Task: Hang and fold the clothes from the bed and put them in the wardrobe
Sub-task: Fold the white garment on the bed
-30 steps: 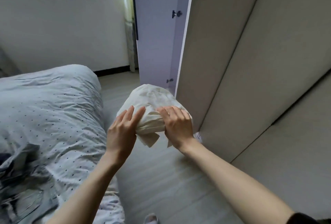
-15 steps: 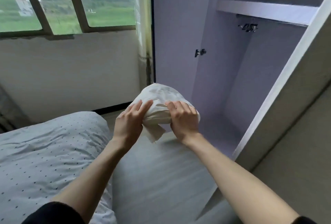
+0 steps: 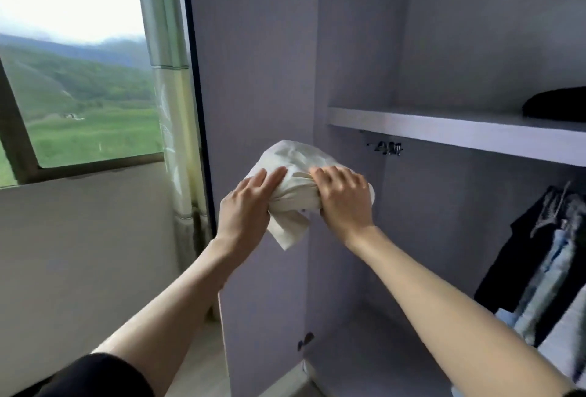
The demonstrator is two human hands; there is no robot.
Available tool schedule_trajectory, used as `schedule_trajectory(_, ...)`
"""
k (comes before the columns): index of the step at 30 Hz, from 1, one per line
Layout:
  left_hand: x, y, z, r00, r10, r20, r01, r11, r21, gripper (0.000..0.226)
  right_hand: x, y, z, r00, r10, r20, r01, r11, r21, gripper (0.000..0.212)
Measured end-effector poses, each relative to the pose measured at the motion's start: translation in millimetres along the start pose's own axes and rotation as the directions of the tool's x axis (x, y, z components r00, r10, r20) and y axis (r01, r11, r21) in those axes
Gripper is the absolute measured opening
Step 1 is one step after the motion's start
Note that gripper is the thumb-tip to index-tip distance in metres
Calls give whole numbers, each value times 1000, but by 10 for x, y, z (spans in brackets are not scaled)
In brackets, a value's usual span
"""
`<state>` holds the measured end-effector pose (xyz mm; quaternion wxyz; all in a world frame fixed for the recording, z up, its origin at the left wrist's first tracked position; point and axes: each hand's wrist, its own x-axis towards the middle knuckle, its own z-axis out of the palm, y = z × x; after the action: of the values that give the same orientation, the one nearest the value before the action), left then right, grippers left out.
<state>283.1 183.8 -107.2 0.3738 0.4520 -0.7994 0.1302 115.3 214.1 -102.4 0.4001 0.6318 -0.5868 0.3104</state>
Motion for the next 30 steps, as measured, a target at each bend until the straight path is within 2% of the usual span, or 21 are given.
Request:
schedule_trajectory(7, 1709, -110, 350, 970, 164, -180, -185, 977, -103, 61, 1270, 658, 404, 986, 35, -166, -67, 980, -188, 27)
schedule_trajectory(10, 2389, 43, 503, 944, 225, -240, -266, 952, -155, 63, 1699, 1017, 439, 982, 49, -183, -102, 949, -297, 32)
schedule_trajectory(12, 2792, 161, 680, 928, 272, -253, -324, 927, -191, 66, 1913, 1253, 485, 976, 60, -210, -144, 900, -411, 40)
schedule_trajectory(15, 3262, 366, 860, 893, 359, -271, -421, 880, -221, 68, 2114, 1576, 475, 982, 120, -145, -181, 816, -548, 45)
schedule_trajectory(19, 3816, 761, 1131, 836, 459, -300, -538, 794, -283, 69, 2267, 2076, 446, 959, 272, -85, -260, 714, -650, 52)
schedule_trajectory(27, 4288, 1995, 1470, 775, 529, -344, -626, 575, -526, 70, 2229, 3033, -10, 917, 378, -127, -303, 454, -838, 56)
schedule_trajectory(30, 4372, 2461, 1737, 758, 554, -344, -647, 574, -501, 73, 2143, 3474, -50, 919, 376, -119, -278, 402, -872, 51)
